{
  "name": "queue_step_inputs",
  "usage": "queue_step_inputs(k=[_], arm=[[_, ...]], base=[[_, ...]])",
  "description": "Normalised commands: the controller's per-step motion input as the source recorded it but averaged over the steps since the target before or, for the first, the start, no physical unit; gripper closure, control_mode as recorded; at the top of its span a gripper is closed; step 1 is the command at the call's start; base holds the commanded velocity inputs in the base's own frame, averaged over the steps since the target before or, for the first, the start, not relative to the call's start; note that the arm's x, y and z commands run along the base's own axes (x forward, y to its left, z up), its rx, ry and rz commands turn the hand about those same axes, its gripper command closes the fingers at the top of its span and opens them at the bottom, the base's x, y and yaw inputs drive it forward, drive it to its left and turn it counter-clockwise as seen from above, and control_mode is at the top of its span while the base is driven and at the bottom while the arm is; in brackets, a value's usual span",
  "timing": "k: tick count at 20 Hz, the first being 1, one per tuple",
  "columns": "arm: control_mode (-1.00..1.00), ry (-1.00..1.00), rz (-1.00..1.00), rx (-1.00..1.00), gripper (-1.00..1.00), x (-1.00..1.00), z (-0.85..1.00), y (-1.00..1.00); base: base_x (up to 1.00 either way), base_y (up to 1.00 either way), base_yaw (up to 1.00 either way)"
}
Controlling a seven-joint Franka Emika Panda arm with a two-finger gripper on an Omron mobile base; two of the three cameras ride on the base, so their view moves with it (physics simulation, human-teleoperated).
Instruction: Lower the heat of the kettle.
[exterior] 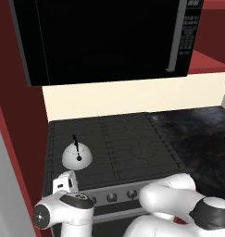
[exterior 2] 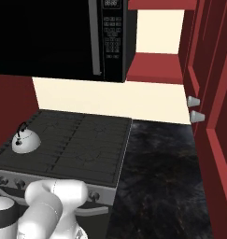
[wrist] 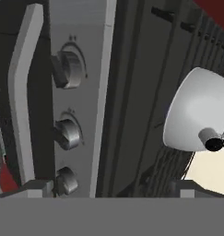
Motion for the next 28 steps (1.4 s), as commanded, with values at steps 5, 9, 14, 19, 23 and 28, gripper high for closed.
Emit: queue_step_inputs(k=[5, 9, 14, 19, 23, 28], arm=[[-1.0, -0.05, 0.17, -0.18, -1.0, -0.3, -0.4, 0.16], [-1.0, -0.13, 0.1, -0.13, -1.0, -0.08, -0.31, 0.02], [-1.0, -0.11, 0.14, -0.05, -1.0, 0.01, -0.26, 0.0], [-1.0, -0.01, 0.17, 0.0, -1.0, 0.14, -0.23, 0.0], [-1.0, -0.02, 0.19, -0.01, -1.0, 0.19, -0.21, 0.01], [-1.0, -0.1, 0.19, 0.0, -1.0, 0.15, -0.15, 0.0]], base=[[0.0, 0.0, 0.0], [0.0, 0.0, 0.0], [0.0, 0.0, 0.0], [0.0, 0.0, 0.0], [0.0, 0.0, 0.0], [0.0, 0.0, 0.0]])
